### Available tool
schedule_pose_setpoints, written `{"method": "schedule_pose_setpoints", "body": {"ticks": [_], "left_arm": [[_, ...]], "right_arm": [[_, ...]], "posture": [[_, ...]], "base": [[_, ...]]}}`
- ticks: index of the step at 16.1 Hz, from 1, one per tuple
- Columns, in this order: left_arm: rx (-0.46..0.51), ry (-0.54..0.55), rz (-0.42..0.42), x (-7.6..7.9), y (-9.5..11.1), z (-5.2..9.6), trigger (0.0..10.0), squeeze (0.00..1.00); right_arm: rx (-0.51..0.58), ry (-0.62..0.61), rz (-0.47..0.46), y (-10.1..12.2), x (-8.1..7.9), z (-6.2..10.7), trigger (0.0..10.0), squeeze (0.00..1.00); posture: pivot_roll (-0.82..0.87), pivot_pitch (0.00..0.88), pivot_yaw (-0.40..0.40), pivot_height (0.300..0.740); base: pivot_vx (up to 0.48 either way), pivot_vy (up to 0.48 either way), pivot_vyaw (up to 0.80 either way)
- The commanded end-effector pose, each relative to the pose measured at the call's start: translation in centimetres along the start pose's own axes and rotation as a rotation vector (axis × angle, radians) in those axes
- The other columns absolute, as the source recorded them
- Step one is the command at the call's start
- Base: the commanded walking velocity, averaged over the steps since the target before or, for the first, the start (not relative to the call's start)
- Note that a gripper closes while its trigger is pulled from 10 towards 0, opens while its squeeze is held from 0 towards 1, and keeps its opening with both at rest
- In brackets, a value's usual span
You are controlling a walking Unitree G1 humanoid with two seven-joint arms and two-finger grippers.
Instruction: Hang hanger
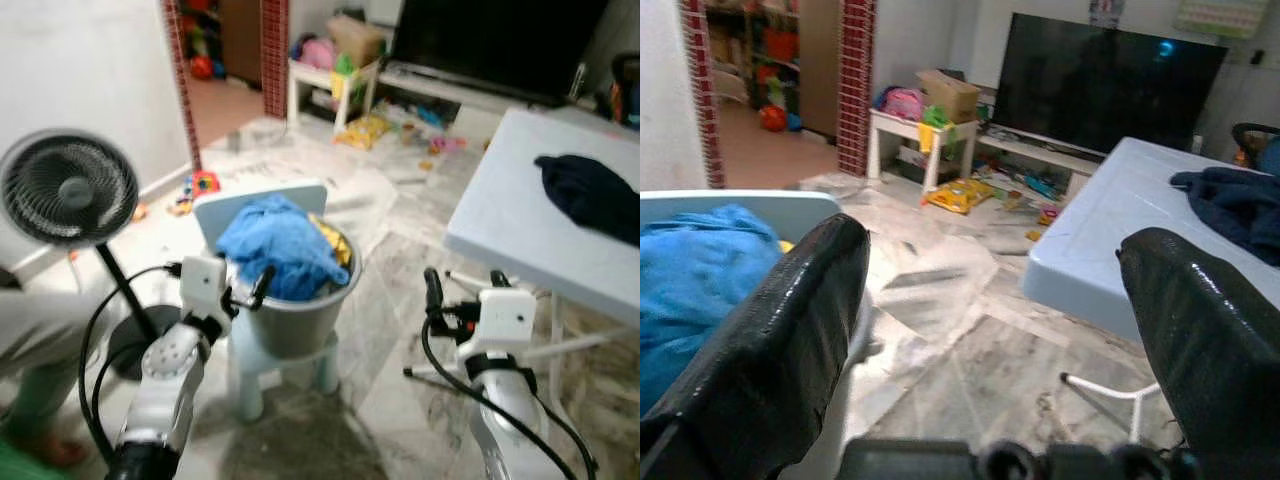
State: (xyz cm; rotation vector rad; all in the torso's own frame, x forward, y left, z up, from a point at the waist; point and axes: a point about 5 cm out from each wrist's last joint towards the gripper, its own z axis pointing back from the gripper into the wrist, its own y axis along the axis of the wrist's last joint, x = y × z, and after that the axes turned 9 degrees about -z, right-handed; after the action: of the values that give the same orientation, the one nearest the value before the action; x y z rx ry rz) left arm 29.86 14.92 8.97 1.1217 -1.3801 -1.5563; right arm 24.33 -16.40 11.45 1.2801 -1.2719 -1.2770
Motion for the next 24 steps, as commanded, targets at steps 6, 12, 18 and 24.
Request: {"method": "schedule_pose_setpoints", "body": {"ticks": [6,12,18,24], "left_arm": [[0.004,-0.052,0.0,1.5,0.2,-0.6,10.0,0.0],[-0.022,-0.054,-0.001,1.7,-0.3,-0.6,10.0,0.0],[-0.144,-0.145,0.066,3.0,-1.7,-1.2,10.0,0.0],[-0.219,-0.278,-0.031,4.9,-2.3,-0.9,10.0,0.0]], "right_arm": [[-0.004,-0.028,0.017,0.1,0.8,0.1,10.0,0.0],[-0.013,-0.027,0.018,0.0,0.9,0.2,10.0,0.0],[-0.019,-0.003,0.031,0.0,0.6,0.2,10.0,0.0],[-0.03,0.052,0.043,-0.2,-0.6,-0.1,10.0,0.0]], "posture": [[0.1,0.0,-0.066,0.74],[0.1,0.0,-0.069,0.74],[0.09,0.0,-0.079,0.74],[0.12,0.0,-0.104,0.74]], "base": [[0.454,0.0,0.0],[0.404,0.0,0.0],[0.068,0.0,0.0],[0.0,0.0,0.07]]}}
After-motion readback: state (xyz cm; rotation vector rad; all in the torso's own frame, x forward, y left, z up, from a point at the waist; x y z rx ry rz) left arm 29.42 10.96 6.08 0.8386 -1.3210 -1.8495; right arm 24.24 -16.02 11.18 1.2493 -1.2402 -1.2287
